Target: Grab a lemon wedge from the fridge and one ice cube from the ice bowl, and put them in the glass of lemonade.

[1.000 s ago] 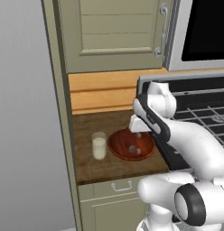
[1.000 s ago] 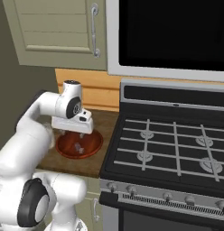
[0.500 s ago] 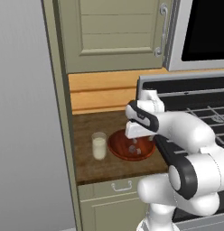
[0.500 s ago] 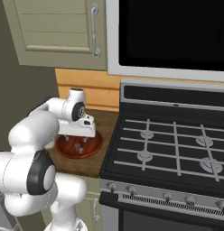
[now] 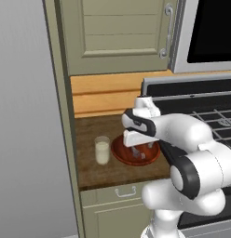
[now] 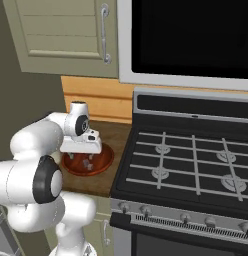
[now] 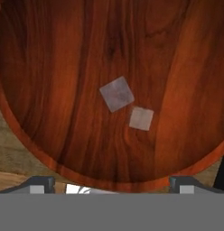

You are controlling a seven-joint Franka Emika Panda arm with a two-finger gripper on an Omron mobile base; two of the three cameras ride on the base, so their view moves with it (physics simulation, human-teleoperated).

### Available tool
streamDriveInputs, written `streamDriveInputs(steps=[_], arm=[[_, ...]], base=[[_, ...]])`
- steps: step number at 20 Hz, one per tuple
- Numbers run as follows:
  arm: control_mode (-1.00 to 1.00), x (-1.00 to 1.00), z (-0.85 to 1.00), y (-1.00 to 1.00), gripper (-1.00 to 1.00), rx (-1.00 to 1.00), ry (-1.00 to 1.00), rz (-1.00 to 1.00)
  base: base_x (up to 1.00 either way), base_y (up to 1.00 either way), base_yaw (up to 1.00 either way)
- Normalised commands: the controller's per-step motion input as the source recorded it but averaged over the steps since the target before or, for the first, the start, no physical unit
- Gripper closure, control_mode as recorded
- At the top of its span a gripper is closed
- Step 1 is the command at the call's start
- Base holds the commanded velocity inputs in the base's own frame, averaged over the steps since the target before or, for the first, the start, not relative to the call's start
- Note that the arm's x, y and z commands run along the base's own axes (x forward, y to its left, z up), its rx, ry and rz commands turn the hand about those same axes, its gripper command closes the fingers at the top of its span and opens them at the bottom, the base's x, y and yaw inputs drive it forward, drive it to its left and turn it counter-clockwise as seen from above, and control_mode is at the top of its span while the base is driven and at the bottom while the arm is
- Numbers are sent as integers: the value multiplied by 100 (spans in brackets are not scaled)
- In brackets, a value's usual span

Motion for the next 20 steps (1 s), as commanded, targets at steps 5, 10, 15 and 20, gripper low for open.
streamDriveInputs(steps=[5, 10, 15, 20], arm=[[-100, 10, -3, 1, -100, -1, 0, 0], [-100, 1, 0, 0, -100, 0, -7, 0], [-100, 35, 0, 0, -100, 0, -9, 0], [-100, 36, -9, 0, -100, 0, -3, 0]], base=[[0, 0, 0], [0, 0, 0], [0, 0, 0], [0, 0, 0]])
